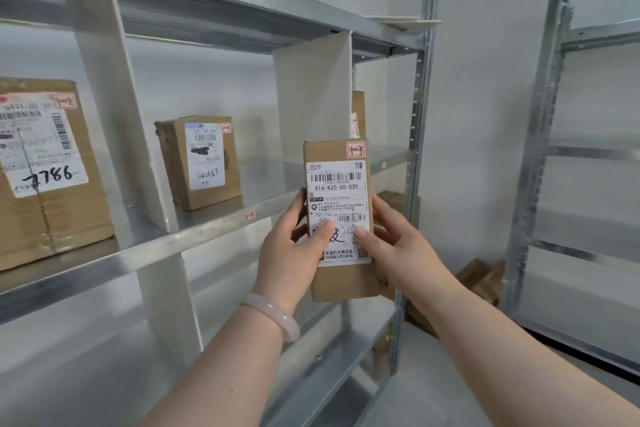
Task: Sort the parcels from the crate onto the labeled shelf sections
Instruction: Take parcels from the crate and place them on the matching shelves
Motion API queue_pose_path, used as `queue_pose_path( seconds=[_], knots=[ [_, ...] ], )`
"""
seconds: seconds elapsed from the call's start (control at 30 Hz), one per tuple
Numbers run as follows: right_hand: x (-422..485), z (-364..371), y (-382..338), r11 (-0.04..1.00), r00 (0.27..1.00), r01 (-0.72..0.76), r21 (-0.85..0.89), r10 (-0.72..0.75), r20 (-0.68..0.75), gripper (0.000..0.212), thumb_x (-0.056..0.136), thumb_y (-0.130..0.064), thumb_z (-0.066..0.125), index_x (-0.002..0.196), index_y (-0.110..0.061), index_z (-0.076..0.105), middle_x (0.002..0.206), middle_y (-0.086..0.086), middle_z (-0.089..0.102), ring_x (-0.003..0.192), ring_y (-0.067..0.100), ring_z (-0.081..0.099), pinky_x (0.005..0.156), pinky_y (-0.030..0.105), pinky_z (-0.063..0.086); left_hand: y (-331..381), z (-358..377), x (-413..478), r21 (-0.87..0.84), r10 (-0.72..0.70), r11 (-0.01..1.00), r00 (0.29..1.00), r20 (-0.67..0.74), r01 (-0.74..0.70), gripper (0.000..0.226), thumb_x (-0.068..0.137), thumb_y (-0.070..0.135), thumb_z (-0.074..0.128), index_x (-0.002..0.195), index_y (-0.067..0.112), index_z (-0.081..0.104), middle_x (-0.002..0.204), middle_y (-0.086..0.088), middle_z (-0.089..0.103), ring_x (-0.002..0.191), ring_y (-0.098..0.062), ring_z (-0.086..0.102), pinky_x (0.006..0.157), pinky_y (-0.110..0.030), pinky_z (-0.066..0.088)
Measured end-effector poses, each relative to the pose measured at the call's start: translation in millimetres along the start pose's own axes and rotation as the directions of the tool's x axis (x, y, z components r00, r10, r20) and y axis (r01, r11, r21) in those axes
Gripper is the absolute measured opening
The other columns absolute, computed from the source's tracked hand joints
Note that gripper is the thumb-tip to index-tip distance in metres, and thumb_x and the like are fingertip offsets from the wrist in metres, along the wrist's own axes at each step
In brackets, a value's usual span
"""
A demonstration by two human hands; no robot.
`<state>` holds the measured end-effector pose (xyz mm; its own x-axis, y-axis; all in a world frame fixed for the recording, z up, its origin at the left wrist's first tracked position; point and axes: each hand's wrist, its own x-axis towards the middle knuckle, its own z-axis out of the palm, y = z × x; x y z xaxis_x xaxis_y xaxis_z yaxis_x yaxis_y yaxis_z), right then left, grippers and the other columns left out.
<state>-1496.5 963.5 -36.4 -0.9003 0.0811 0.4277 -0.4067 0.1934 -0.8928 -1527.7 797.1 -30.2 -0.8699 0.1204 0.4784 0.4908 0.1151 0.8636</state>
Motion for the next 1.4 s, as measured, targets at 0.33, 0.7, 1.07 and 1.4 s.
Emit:
queue_pose_path(
  seconds=[0.33, 0.7, 1.07, 1.4],
  knots=[
    [139, 20, 23, 0.990, 0.985, 0.127, 0.069, -0.134, 0.108, 0.060, 0.094, -0.029, 0.061, 0.146, -0.043, 0.035, 0.133, -0.020, 0.058, 0.117, -0.003, 0.057, 0.103, 0.036, 0.048, -30, -20, 125, 0.076, 0.074, 0.995, 0.993, -0.088, -0.068, 0.066, 0.087, 0.032, 0.068, 0.143, 0.048, 0.039, 0.126, 0.023, 0.063, 0.118, -0.004, 0.059, 0.100, -0.042, 0.051],
    [277, 25, 58, 0.970, 0.928, 0.238, 0.060, -0.245, 0.280, 0.056, 0.098, -0.021, 0.056, 0.147, -0.040, 0.034, 0.136, -0.020, 0.056, 0.123, 0.003, 0.054, 0.102, 0.034, 0.047, -52, -25, 225, 0.366, 0.136, 0.927, 0.981, -0.137, -0.078, 0.084, 0.090, 0.022, 0.068, 0.154, 0.038, 0.015, 0.120, 0.033, 0.050, 0.102, 0.019, 0.049, 0.089, -0.012, 0.040],
    [369, 58, 116, 0.951, 0.855, 0.216, 0.221, -0.294, 0.428, 0.057, 0.096, -0.007, 0.057, 0.143, -0.035, 0.041, 0.131, -0.017, 0.061, 0.115, -0.002, 0.059, 0.099, 0.024, 0.049, -112, -24, 278, 0.501, 0.076, 0.857, 0.932, -0.354, 0.120, 0.083, 0.087, 0.029, 0.070, 0.149, 0.050, 0.020, 0.139, 0.019, 0.051, 0.129, 0.001, 0.046, 0.111, -0.039, 0.041],
    [417, 78, 133, 0.949, 0.800, 0.059, 0.308, -0.230, 0.555, 0.062, 0.095, -0.009, 0.059, 0.144, -0.040, 0.038, 0.136, -0.019, 0.056, 0.115, 0.004, 0.061, 0.100, 0.042, 0.050, -118, -25, 304, 0.480, -0.002, 0.835, 0.873, -0.488, 0.270, 0.078, 0.089, 0.023, 0.070, 0.146, 0.054, 0.026, 0.133, 0.019, 0.056, 0.121, 0.002, 0.052, 0.109, -0.040, 0.043]
  ],
)
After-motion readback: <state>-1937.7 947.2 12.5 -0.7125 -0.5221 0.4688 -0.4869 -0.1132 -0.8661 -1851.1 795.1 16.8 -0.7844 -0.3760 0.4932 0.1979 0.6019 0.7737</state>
